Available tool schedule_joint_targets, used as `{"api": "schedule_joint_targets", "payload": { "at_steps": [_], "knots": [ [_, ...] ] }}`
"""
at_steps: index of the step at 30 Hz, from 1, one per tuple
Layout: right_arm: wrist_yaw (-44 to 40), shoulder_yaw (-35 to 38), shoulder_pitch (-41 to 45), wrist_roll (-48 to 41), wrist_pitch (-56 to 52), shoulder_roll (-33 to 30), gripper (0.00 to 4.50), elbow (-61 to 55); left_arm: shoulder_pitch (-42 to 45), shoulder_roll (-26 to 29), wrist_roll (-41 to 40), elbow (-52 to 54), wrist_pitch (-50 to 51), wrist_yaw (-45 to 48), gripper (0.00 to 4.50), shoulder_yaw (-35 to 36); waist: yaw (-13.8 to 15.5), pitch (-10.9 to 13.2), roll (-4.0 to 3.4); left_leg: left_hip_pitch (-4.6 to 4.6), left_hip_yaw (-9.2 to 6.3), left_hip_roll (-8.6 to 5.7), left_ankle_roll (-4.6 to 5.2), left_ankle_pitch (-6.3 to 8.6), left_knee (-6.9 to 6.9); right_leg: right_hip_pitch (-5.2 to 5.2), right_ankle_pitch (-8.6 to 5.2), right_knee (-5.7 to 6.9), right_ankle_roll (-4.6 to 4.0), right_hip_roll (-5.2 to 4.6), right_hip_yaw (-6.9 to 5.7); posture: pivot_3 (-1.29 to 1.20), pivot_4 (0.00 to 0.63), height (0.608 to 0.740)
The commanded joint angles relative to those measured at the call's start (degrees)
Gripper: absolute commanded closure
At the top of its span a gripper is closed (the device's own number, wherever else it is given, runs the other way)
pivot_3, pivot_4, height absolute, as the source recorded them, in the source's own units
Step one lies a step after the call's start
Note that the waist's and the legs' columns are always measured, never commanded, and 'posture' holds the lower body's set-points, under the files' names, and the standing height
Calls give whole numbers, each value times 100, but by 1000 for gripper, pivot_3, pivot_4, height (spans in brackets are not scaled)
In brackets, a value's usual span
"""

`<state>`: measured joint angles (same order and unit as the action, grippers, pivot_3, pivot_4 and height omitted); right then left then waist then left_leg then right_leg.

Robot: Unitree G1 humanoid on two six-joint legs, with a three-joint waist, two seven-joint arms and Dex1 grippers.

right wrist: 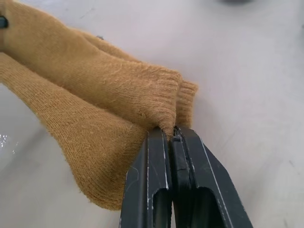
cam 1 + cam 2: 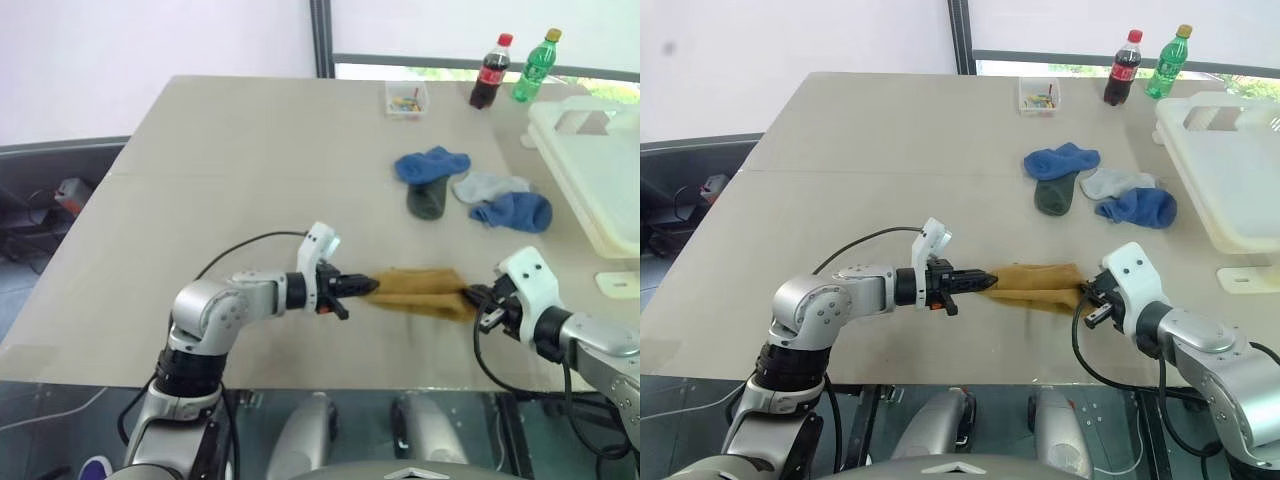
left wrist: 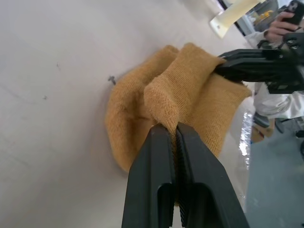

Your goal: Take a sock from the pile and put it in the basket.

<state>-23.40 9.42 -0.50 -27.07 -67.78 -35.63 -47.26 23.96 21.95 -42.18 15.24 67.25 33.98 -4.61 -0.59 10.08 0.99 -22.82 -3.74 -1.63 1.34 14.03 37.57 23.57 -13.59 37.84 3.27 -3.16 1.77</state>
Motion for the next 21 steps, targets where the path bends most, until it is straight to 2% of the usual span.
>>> {"api": "schedule_joint_targets", "payload": {
  "at_steps": [1,21],
  "knots": [
    [72,-64,-27,138,257,-83,4500,19,-35,-46,170,125,-302,-75,4429,-57,-3,0,0,0,0,0,0,0,0,0,0,0,0,0,0,0,150,740],
    [52,-409,-221,674,934,-363,4500,243,-96,-149,549,-160,-665,22,4429,-346,0,0,0,-1,1,0,0,0,0,0,0,-2,1,0,-1,0,150,740]
  ]
}}
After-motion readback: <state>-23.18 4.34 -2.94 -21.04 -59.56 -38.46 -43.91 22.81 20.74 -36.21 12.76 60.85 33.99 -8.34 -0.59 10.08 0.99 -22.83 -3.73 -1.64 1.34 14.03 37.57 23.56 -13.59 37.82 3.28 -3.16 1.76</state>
